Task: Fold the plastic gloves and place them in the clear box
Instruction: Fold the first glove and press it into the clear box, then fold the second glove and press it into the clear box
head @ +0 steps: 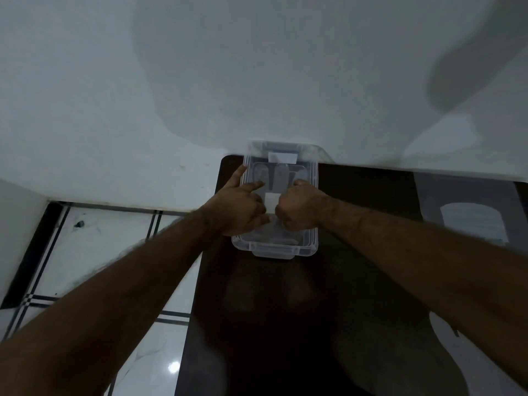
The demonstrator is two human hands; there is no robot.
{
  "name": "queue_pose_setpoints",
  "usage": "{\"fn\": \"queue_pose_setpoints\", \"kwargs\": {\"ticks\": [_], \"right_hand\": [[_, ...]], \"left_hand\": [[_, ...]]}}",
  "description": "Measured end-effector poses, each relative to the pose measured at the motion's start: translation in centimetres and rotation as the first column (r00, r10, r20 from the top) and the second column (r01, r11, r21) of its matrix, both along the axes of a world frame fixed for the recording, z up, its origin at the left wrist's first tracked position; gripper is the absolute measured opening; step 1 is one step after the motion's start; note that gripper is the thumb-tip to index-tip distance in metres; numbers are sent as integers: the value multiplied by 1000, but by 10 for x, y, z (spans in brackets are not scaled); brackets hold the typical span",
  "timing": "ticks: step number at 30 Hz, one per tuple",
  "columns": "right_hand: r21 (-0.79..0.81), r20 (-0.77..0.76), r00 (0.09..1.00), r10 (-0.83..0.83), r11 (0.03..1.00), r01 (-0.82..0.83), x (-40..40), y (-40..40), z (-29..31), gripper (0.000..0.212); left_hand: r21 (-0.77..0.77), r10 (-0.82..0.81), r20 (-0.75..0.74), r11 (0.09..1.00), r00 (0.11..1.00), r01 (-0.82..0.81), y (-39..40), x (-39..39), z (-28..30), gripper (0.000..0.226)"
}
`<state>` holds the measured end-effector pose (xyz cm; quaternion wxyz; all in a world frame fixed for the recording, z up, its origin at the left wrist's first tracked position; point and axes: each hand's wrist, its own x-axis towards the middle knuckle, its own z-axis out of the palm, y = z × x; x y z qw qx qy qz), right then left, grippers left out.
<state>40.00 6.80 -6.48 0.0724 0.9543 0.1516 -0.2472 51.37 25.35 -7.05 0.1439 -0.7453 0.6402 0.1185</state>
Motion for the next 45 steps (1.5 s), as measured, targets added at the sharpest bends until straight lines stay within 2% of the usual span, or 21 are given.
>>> {"fn": "queue_pose_setpoints", "kwargs": {"ticks": [2,6,10,16,21,23,25,29,32,37,41,45], "right_hand": [[-47,11,1000,-20,999,20,3,2,-4,40],[-202,-37,999,-18,979,10,6,8,-7,55],[-224,25,1000,-13,975,18,4,8,-3,48],[-330,-43,996,-79,942,61,1,12,-3,69],[-240,23,990,-138,961,140,-1,7,8,62],[-136,46,974,-223,964,227,-9,4,28,58],[-13,138,954,-266,963,271,-29,-1,51,51],[215,327,891,-316,943,255,-108,-18,76,34],[278,372,875,-309,937,213,-186,-30,78,27],[346,222,868,-445,868,357,-328,-53,50,27],[337,75,804,-590,774,537,-443,-78,29,25],[327,-24,707,-707,663,674,-548,-108,11,26]], "left_hand": [[54,18,37,998,999,-20,-10,0,4,81],[217,28,106,975,994,-51,-21,-5,11,56],[233,-1,110,972,994,-24,-22,-4,5,50],[323,-71,150,946,986,19,-21,-16,1,47],[226,-11,120,974,993,-17,-21,-20,15,32],[162,38,118,985,992,-57,-17,-25,30,32],[81,97,118,991,988,-106,-8,-38,51,32],[-49,179,11,983,984,-179,9,-91,90,35],[-165,141,-98,974,985,-156,12,-148,99,36],[-174,84,-325,974,942,-147,-15,-266,75,26],[-126,33,-394,988,919,-89,-54,-367,39,25],[-83,-7,-536,996,844,-44,-95,-458,10,27]]}}
